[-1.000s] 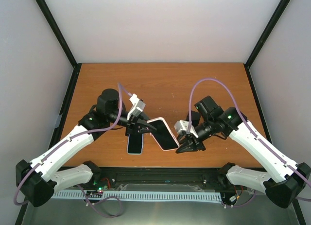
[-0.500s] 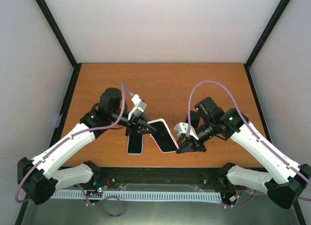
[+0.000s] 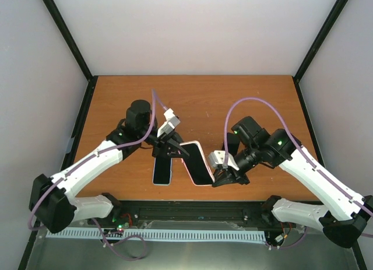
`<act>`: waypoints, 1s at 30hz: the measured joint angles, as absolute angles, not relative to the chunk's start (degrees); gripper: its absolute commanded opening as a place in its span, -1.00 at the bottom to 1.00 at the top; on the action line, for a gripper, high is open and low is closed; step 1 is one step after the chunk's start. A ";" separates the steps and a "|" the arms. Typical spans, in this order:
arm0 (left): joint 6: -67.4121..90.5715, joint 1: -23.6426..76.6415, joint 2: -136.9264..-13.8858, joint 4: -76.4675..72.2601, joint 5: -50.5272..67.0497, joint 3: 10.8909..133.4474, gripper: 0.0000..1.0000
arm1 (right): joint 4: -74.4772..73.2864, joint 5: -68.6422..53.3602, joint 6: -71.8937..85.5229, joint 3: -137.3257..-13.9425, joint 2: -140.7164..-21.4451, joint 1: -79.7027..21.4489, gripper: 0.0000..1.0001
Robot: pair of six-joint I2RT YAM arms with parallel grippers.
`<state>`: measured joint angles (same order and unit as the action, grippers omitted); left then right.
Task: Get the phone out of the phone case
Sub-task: Remove the phone case from the phone.
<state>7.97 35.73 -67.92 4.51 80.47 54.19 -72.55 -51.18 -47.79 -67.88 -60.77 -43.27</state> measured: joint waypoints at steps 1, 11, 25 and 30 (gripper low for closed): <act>11.40 35.73 -68.71 0.45 81.95 53.69 -0.99 | -72.73 -51.18 -47.79 -68.36 -60.86 -43.57 -0.92; 47.09 35.22 -71.35 -42.39 86.59 46.81 -0.99 | -71.24 -52.45 -46.41 -70.02 -61.41 -44.91 -0.95; 46.24 35.55 -69.10 -42.54 75.22 47.64 -0.99 | -67.22 -51.79 -32.29 -68.38 -60.69 -34.85 -0.94; 45.08 35.55 -69.14 -42.46 73.01 47.48 -0.99 | -64.90 -50.09 -29.43 -67.40 -61.56 -34.26 -0.94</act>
<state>45.08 35.55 -69.14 -42.46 73.01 47.48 -64.90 -50.09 -29.43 -67.40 -61.56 -34.26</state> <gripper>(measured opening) 0.115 0.124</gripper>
